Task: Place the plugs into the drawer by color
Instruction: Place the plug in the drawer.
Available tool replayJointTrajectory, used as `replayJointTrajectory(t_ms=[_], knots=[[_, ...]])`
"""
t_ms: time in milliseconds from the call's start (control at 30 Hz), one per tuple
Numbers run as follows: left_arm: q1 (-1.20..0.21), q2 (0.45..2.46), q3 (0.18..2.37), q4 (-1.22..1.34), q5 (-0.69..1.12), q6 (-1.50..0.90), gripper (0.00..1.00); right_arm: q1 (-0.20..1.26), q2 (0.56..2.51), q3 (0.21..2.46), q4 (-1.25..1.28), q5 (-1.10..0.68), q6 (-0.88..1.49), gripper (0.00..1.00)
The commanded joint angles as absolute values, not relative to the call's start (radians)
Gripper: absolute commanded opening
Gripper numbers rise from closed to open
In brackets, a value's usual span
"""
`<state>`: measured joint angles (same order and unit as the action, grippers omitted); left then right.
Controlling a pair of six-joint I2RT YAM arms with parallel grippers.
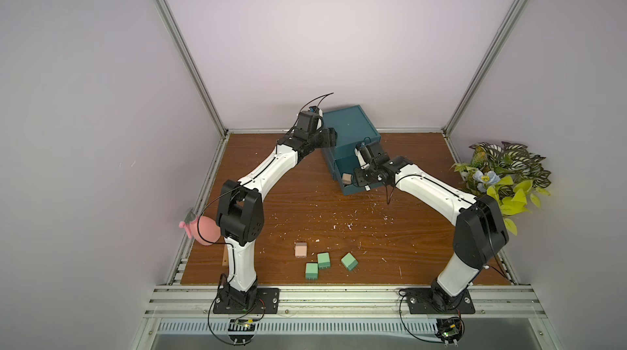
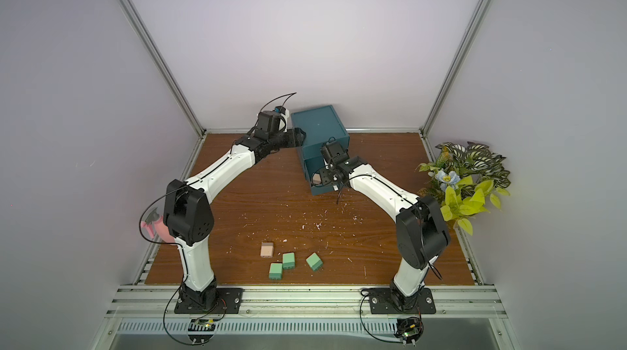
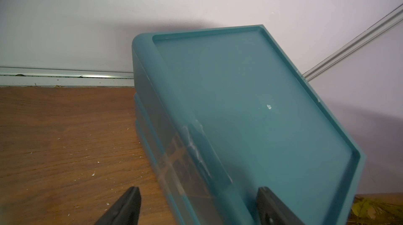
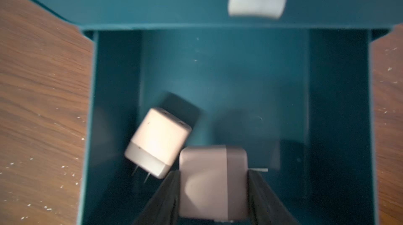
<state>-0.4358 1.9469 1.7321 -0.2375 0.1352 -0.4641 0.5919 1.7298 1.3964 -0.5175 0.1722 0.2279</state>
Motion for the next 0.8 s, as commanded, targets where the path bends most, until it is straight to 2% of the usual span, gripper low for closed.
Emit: replayJointTrajectory(t_ms=[0, 400, 633, 767], knots=[[-0.430, 1.982, 1.731, -0.315, 0.137, -0.457, 0.79, 0.582, 1.735, 1.420, -0.525, 0.156, 0.216, 0.51], [-0.428, 1.985, 1.732, -0.317, 0.135, -0.457, 0.79, 0.571, 1.740, 1.466, -0.541, 0.126, 0.193, 0.60], [-0.426, 1.982, 1.732, -0.316, 0.135, -0.459, 0.79, 0.576, 1.643, 1.462, -0.526, 0.034, 0.167, 0.63], [-0.426, 1.983, 1.731, -0.315, 0.134, -0.459, 0.79, 0.640, 1.566, 1.391, -0.452, -0.006, 0.149, 0.63]])
